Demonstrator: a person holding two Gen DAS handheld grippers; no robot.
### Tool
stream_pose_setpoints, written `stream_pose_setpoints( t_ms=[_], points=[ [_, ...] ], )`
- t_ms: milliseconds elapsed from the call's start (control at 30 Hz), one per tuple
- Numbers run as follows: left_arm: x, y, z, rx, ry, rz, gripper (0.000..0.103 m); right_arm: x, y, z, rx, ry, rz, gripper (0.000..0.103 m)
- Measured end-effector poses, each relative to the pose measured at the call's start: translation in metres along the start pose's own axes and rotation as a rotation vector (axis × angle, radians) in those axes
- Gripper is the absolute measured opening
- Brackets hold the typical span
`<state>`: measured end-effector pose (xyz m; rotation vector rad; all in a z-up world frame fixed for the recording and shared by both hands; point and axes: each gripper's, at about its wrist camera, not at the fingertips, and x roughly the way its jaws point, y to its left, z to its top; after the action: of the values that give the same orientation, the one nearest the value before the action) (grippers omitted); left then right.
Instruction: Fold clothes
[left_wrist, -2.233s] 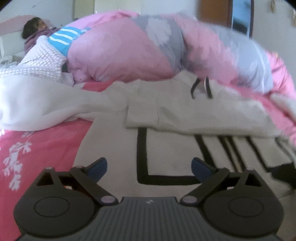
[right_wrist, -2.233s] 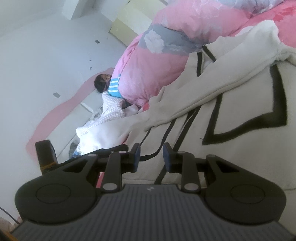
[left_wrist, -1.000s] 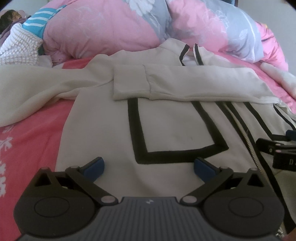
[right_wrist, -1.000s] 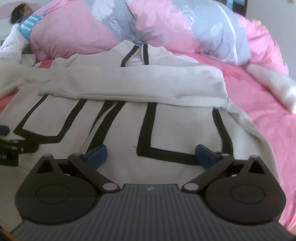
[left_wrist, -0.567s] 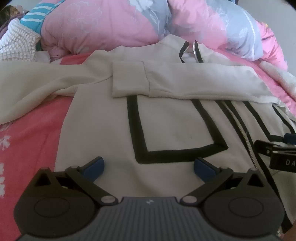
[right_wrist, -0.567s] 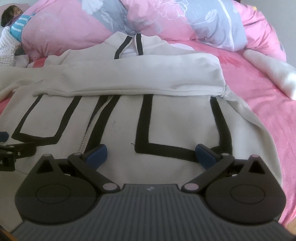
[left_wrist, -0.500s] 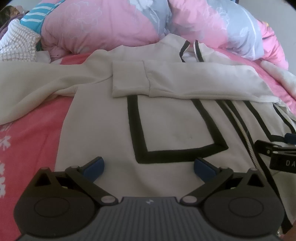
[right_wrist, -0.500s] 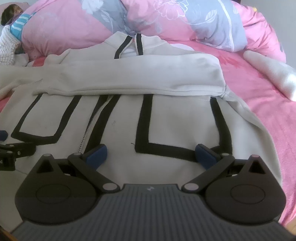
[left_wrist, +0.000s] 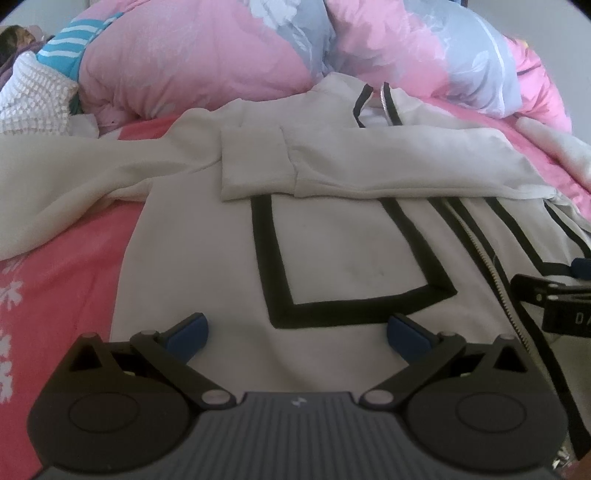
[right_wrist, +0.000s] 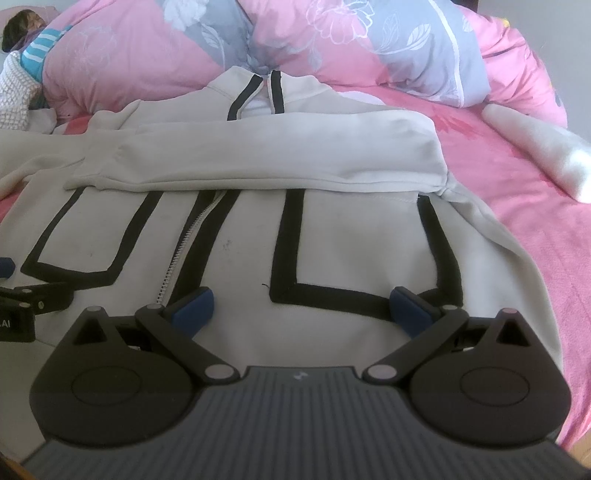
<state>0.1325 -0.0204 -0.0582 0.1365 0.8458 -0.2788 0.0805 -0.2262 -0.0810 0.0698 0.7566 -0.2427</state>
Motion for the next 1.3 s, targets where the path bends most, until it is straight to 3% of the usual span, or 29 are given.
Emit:
stream_pose_setpoints(
  t_ms=[367, 533, 733, 800, 1000, 1167, 1300],
  points=[
    [-0.013, 0.003, 0.002, -0.003, -0.059, -0.015, 0.103, -0.003, -0.006, 0.001, -0.018, -0.006, 0.042, 0.102],
    [-0.038, 0.016, 0.005, 0.0, -0.164, -0.024, 0.103, -0.013, -0.012, 0.008, -0.003, -0.027, 0.107, 0.102],
    [-0.064, 0.064, 0.01, -0.137, -0.305, 0.009, 0.103, -0.04, -0.011, 0.029, 0.055, -0.138, 0.181, 0.102],
    [-0.069, 0.086, 0.011, -0.198, -0.358, 0.049, 0.103, -0.049, -0.004, 0.039, 0.043, -0.176, 0.19, 0.102],
    [-0.079, 0.164, 0.012, -0.436, -0.456, 0.204, 0.103, -0.076, 0.049, 0.079, -0.156, -0.326, 0.247, 0.102],
    [-0.088, 0.225, 0.005, -0.59, -0.518, 0.34, 0.103, -0.093, 0.112, 0.114, -0.333, -0.425, 0.375, 0.102],
    [-0.092, 0.264, -0.006, -0.644, -0.559, 0.432, 0.103, -0.106, 0.174, 0.137, -0.48, -0.52, 0.479, 0.102]
  ],
)
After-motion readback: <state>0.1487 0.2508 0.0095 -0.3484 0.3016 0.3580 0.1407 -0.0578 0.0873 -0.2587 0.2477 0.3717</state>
